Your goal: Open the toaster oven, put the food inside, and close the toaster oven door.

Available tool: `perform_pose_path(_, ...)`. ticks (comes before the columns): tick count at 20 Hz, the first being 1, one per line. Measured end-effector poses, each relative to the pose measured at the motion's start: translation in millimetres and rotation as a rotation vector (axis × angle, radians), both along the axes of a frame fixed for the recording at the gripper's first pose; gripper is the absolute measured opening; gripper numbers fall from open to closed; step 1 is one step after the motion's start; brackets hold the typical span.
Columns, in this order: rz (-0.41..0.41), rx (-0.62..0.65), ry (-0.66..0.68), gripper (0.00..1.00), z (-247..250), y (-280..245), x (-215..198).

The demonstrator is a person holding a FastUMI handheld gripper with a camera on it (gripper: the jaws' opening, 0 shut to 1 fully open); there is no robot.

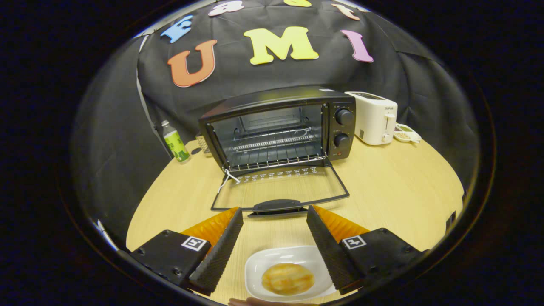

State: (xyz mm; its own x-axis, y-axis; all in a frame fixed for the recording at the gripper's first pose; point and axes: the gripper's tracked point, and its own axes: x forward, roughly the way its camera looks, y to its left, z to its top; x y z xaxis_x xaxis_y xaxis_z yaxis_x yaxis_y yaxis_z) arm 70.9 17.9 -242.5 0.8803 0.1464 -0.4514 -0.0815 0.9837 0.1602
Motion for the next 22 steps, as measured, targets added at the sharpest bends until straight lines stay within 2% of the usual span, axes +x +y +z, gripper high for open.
perform_pose_path(6,0.038,-0.032,-0.140,1.00,9.1,1.5,-49.8)
perform_pose_path(11,0.066,-0.043,-0.204,1.00,-11.6,5.7,-81.9)
perform_pose_path(14,0.031,-0.051,-0.245,1.00,-23.8,-5.7,-89.3)
perform_pose_path(18,-0.014,-0.124,-0.297,1.00,-46.1,-19.7,-91.0)
perform_pose_path(22,-0.005,-0.086,-0.245,1.00,-81.9,-14.5,-92.1)
